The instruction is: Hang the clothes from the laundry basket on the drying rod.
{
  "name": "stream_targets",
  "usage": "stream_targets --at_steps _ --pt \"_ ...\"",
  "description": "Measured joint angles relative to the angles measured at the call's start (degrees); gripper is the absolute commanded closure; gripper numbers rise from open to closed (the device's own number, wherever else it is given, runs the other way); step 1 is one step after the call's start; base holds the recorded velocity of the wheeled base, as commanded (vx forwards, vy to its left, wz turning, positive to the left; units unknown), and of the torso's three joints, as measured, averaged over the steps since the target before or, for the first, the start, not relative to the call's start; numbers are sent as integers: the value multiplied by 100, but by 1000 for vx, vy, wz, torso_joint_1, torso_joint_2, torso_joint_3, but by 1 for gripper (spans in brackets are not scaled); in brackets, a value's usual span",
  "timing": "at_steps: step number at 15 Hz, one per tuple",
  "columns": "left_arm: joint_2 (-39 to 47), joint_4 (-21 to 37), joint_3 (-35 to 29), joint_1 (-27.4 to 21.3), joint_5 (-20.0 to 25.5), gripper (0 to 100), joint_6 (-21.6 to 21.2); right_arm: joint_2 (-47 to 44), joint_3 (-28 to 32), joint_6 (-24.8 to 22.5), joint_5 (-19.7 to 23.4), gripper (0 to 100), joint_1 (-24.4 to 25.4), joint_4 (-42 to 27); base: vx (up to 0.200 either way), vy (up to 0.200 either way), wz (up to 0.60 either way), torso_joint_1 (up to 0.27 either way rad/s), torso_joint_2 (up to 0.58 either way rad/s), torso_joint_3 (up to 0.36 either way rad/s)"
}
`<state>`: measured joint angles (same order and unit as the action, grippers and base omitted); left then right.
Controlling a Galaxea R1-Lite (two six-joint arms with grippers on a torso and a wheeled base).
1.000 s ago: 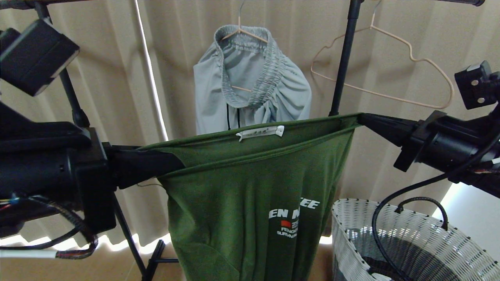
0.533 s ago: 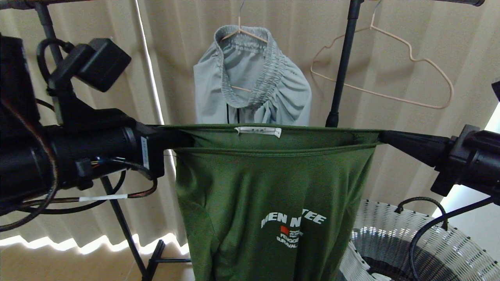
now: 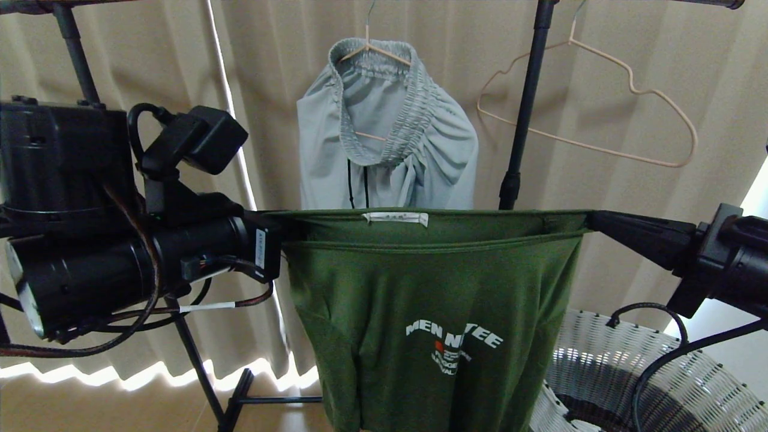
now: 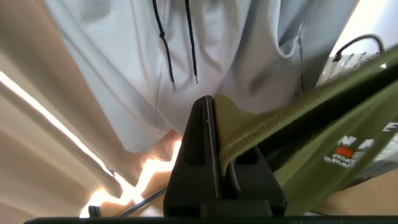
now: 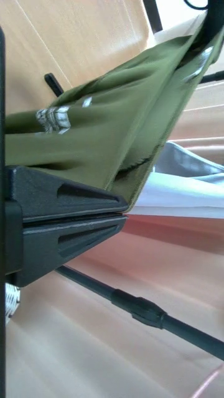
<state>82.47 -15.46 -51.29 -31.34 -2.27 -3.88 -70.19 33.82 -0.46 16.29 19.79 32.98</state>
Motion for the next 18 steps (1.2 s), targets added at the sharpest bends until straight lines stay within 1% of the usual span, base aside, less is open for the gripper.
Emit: stream_targets --at_steps 2,8,9,14,18 --pt "2 -6 41 -13 2 100 -22 35 77 9 35 100 -5 121 0 0 0 0 0 0" --pt "-48 -11 49 -27 2 100 -79 107 50 11 33 100 6 83 0 0 0 0 0 0" --pt "-52 -11 49 -24 0 100 -79 110 44 9 27 0 6 79 0 0 0 0 0 0" --pt "-59 -2 94 -11 -11 100 -79 167 -240 -165 16 0 6 140 0 0 0 0 0 0" --pt "-66 -6 168 10 -18 100 -74 383 -510 -167 44 0 16 137 0 0 0 0 0 0"
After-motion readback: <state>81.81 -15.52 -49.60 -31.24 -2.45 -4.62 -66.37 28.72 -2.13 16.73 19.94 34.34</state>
